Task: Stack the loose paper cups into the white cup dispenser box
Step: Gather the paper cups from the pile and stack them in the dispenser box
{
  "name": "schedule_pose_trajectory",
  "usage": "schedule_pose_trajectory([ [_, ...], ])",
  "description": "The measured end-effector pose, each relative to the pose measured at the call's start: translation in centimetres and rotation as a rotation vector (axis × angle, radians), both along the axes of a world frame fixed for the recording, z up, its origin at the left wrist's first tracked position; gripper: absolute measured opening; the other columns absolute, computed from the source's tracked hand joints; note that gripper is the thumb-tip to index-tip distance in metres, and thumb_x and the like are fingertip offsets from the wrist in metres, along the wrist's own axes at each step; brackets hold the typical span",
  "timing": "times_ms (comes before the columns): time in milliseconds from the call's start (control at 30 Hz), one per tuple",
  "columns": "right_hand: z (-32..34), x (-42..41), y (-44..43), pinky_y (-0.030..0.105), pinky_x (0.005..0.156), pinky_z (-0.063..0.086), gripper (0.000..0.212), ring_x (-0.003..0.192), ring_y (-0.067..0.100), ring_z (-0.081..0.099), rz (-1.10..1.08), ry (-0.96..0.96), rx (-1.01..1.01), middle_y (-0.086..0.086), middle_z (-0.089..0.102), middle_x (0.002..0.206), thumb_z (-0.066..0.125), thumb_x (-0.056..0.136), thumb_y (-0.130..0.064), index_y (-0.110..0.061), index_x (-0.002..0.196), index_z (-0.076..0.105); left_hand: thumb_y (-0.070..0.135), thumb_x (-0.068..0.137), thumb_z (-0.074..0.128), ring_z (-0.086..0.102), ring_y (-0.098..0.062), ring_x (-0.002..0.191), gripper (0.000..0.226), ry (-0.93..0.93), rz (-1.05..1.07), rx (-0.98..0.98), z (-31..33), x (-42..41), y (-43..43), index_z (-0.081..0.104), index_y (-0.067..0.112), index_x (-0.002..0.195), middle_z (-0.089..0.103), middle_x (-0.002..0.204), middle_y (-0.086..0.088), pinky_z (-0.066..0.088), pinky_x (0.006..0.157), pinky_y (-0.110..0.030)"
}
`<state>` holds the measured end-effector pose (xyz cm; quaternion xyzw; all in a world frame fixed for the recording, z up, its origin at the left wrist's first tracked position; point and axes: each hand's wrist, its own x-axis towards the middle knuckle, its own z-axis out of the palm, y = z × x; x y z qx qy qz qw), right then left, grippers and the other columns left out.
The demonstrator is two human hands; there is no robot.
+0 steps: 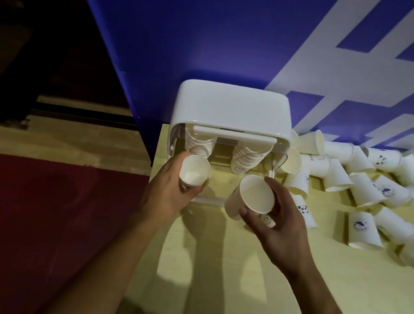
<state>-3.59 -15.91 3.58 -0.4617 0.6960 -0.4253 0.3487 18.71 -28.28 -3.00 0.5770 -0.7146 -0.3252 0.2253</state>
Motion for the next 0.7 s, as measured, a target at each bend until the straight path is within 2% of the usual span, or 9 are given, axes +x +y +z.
schedule_pose_trajectory([
  [100,0.0,-0.3,-0.2,0.022,0.093,0.056,0.071,0.113,-0.004,0.063,0.006,0.031,-0.007,-0.024,0.063,0.124,0.081,0.073,-0.051,-0.036,0.136,0.051,0.051,0.080,0.083,0.056,-0.019,0.128,0.081,-0.061,-0.053,-0.014,-0.8,-0.1,-0.3,0.045,0.029,0.148,0.054,0.146,0.008,0.054,0.096,-0.043],
  [333,0.3,0.0,-1.3,0.008,0.085,0.048,0.067,0.111,-0.005,0.061,0.034,0.103,-0.041,-0.033,0.060,0.120,0.080,0.073,-0.052,-0.042,0.132,0.049,0.057,0.076,0.085,0.054,-0.014,0.129,0.081,-0.111,-0.113,-0.038,-1.4,0.2,-0.5,0.050,0.031,0.145,0.054,0.144,0.013,0.051,0.099,-0.038],
  [433,0.8,0.9,-2.6,0.009,0.084,0.049,0.066,0.110,-0.004,0.062,0.053,0.125,-0.077,-0.031,0.062,0.121,0.082,0.075,-0.052,-0.040,0.133,0.051,0.053,0.074,0.088,0.053,-0.013,0.130,0.089,-0.053,-0.130,0.015,-0.7,0.4,-0.6,0.043,0.034,0.148,0.052,0.145,0.014,0.050,0.100,-0.036],
  [500,1.0,2.0,-4.1,0.012,0.086,0.050,0.069,0.113,0.000,0.062,0.063,0.126,-0.108,-0.025,0.062,0.128,0.085,0.077,-0.048,-0.034,0.136,0.052,0.048,0.077,0.087,0.048,-0.010,0.136,0.093,0.020,-0.103,0.048,0.3,0.9,-0.3,0.037,0.033,0.154,0.047,0.153,0.012,0.046,0.106,-0.034],
  [600,0.9,4.0,-6.4,0.025,0.090,0.055,0.069,0.118,0.006,0.061,0.121,0.126,-0.175,-0.023,0.060,0.131,0.088,0.078,-0.040,-0.036,0.135,0.051,0.045,0.089,0.077,0.046,-0.004,0.137,0.075,0.184,-0.014,0.017,1.8,1.9,0.4,0.045,0.025,0.154,0.050,0.153,0.012,0.043,0.112,-0.032],
  [700,-0.4,5.5,-7.8,0.037,0.094,0.055,0.070,0.123,0.008,0.059,0.185,0.137,-0.173,-0.023,0.057,0.137,0.086,0.078,-0.046,-0.035,0.137,0.051,0.050,0.098,0.056,0.051,-0.003,0.135,0.059,0.322,0.053,0.018,2.8,2.8,0.8,0.051,0.024,0.151,0.054,0.149,0.012,0.046,0.111,-0.031],
])
